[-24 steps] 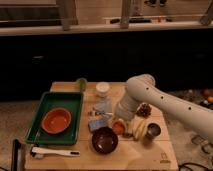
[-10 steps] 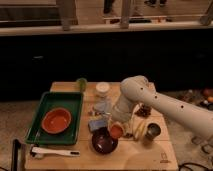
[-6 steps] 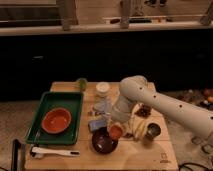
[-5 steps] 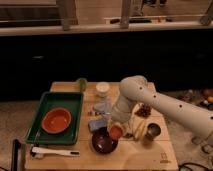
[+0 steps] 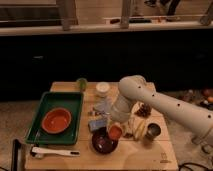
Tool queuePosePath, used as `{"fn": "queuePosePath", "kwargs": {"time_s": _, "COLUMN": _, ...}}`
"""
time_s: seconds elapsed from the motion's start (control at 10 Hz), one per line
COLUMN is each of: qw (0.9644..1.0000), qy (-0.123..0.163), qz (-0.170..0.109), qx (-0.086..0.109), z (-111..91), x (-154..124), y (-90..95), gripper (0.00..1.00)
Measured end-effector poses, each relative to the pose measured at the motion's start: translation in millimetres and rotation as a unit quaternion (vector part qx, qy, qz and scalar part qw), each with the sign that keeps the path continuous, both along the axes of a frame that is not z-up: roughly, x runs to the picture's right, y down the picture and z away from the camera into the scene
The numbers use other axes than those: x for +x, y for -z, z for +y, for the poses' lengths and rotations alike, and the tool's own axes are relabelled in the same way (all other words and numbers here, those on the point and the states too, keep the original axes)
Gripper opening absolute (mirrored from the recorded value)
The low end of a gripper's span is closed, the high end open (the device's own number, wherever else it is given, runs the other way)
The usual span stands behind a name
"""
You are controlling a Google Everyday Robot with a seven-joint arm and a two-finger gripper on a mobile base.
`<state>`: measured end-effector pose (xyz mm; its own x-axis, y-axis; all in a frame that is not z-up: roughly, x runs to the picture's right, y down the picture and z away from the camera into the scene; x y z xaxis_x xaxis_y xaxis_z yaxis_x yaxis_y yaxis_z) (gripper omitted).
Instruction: Place apple in purple bowl
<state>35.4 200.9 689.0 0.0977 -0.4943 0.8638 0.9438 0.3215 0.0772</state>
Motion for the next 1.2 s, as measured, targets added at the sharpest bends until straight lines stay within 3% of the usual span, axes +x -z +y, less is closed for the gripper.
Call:
{"fn": "queuePosePath", "kwargs": {"time_s": 0.7, "qw": 0.9983, "qy": 0.045, "qz": -0.026, "qx": -0.027, "z": 9, "x": -35, "y": -11.8, "gripper": 0.00}}
{"fn": "queuePosePath", "kwargs": {"time_s": 0.9, "qw": 0.9974, "qy": 0.052, "qz": -0.032, "qx": -0.038, "z": 11, "x": -40, "y": -14.1, "gripper": 0.12}}
{"fn": "queuePosePath", "kwargs": {"time_s": 1.2, "qw": 0.9955, "qy": 0.065, "qz": -0.043, "qx": -0.054, "z": 17, "x": -47, "y": -17.3, "gripper": 0.43}}
